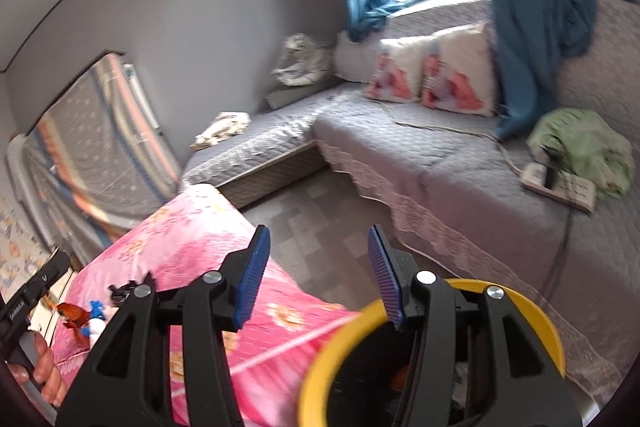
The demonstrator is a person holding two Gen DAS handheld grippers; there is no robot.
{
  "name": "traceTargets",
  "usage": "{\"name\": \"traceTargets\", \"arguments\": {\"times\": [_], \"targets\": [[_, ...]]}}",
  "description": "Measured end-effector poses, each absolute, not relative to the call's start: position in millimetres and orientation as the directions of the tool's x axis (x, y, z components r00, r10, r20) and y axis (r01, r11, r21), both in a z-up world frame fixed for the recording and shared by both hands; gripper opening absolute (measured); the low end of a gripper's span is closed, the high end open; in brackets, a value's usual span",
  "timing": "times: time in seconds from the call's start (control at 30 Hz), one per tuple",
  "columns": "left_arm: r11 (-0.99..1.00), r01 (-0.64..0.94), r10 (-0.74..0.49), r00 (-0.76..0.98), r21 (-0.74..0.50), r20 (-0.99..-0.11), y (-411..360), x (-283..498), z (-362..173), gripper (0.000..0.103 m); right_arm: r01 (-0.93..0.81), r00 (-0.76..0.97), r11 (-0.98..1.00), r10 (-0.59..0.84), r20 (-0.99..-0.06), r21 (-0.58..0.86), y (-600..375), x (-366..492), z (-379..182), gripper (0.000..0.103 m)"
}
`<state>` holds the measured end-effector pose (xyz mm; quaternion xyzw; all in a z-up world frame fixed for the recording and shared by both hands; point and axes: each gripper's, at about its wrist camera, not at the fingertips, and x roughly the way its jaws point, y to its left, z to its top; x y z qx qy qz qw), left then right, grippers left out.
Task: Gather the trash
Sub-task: 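Move both tools back over the bed toward the chip bag and black bag, then grasp the orange chip bag with the left tool while the right grasps the black plastic bag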
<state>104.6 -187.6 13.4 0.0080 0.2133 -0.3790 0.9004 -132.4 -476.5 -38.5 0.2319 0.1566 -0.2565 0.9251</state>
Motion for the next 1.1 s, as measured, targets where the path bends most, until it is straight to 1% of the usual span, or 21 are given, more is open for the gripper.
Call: {"name": "traceTargets", "arguments": {"times": [0.1, 0.13, 0.3, 0.4, 0.5, 0.57, 0.67, 0.77, 0.9, 1.1], "targets": [[0.764, 0.635, -0.628, 0.688, -0.117, -0.364, -159, 116, 24, 0.071, 0.490, 0.851, 0.804, -0.359, -0.384, 0.336, -458, -107, -27, 0.055], [0.779, 0.617, -0.611, 0.707, -0.112, -0.356, -148, 121, 28, 0.074, 0.467, 0.862, 0.821, -0.340, -0.375, 0.330, -450, -95, -22, 0.056], [0.844, 0.528, -0.528, 0.780, -0.100, -0.337, -102, 138, 38, 0.075, 0.359, 0.903, 0.888, -0.253, -0.346, 0.288, -413, -45, -8, 0.058], [0.876, 0.472, -0.476, 0.816, -0.096, -0.329, -76, 147, 42, 0.080, 0.285, 0.926, 0.915, -0.185, -0.330, 0.285, -393, -17, -1, 0.062], [0.901, 0.425, -0.429, 0.846, -0.087, -0.317, -54, 153, 44, 0.081, 0.222, 0.940, 0.938, -0.133, -0.314, 0.266, -372, 11, 4, 0.064], [0.916, 0.392, -0.400, 0.863, -0.092, -0.308, -38, 157, 45, 0.087, 0.185, 0.947, 0.949, -0.102, -0.306, 0.256, -358, 28, 6, 0.067], [0.931, 0.349, -0.366, 0.879, -0.110, -0.305, -18, 163, 44, 0.089, 0.125, 0.950, 0.960, -0.043, -0.311, 0.251, -341, 56, 6, 0.069], [0.943, 0.307, -0.333, 0.888, -0.132, -0.317, 0, 173, 39, 0.091, 0.064, 0.945, 0.964, 0.024, -0.327, 0.256, -324, 87, 3, 0.074], [0.949, 0.280, -0.314, 0.889, -0.148, -0.334, 16, 184, 27, 0.093, 0.034, 0.934, 0.967, 0.060, -0.353, 0.254, -308, 112, -5, 0.080], [0.954, 0.267, -0.299, 0.875, -0.138, -0.382, 23, 201, 3, 0.094, 0.004, 0.905, 0.971, 0.098, -0.413, 0.238, -292, 139, -25, 0.081]]}}
